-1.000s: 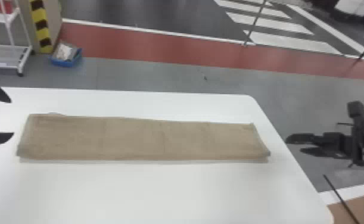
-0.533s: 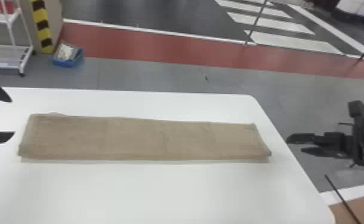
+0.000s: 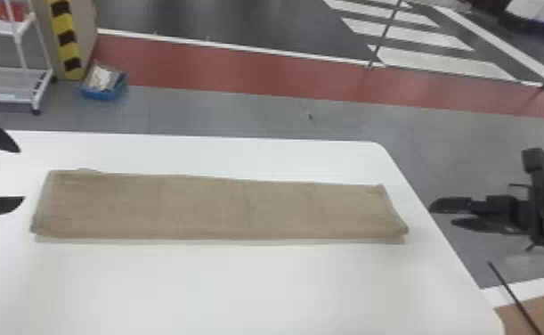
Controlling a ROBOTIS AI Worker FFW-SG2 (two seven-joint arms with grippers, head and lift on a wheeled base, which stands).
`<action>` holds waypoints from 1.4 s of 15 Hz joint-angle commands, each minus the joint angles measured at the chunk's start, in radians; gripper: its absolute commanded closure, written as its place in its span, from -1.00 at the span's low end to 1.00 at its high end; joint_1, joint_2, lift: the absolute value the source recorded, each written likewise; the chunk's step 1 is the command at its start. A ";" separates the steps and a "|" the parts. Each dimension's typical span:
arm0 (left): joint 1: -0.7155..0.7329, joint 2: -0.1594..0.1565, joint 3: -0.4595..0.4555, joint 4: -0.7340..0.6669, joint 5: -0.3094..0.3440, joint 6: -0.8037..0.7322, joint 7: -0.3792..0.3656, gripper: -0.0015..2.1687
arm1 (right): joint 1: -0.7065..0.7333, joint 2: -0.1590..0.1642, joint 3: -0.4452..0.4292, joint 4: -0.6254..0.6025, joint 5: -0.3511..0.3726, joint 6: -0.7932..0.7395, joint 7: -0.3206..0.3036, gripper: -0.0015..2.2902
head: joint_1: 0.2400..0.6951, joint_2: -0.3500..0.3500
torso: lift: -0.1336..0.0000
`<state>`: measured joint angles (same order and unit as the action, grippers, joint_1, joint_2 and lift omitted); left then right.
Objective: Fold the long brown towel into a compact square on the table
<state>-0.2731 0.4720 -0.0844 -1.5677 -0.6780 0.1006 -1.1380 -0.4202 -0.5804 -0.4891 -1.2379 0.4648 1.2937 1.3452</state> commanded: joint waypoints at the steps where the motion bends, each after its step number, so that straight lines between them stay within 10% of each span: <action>1: 0.000 -0.001 0.000 0.000 0.000 0.000 0.000 -0.79 | 0.000 -0.001 0.000 0.000 0.000 -0.003 0.000 -0.95 | 1.00 -0.85 | -0.86; 4: 0.000 -0.013 0.038 0.000 0.054 0.028 0.007 -0.80 | 0.006 0.001 -0.006 0.000 -0.002 -0.003 0.000 -0.95 | 1.00 -0.85 | -0.86; 10: -0.001 -0.078 0.178 -0.021 0.474 0.485 0.044 -0.83 | 0.012 0.008 0.000 0.006 0.005 -0.009 -0.001 -0.95 | 1.00 -0.81 | -0.86; 15: -0.005 -0.115 0.209 -0.074 0.782 1.108 0.213 -0.82 | 0.012 0.010 0.006 0.006 0.017 -0.006 -0.001 -0.95 | 1.00 -0.80 | -0.86; 21: -0.031 -0.167 0.187 -0.058 0.805 1.172 0.356 -0.82 | 0.018 0.010 0.004 0.011 0.018 -0.009 -0.001 -0.95 | 1.00 -0.95 | -0.86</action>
<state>-0.2959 0.3146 0.1100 -1.6343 0.1292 1.2718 -0.7964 -0.4046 -0.5710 -0.4847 -1.2306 0.4832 1.2875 1.3438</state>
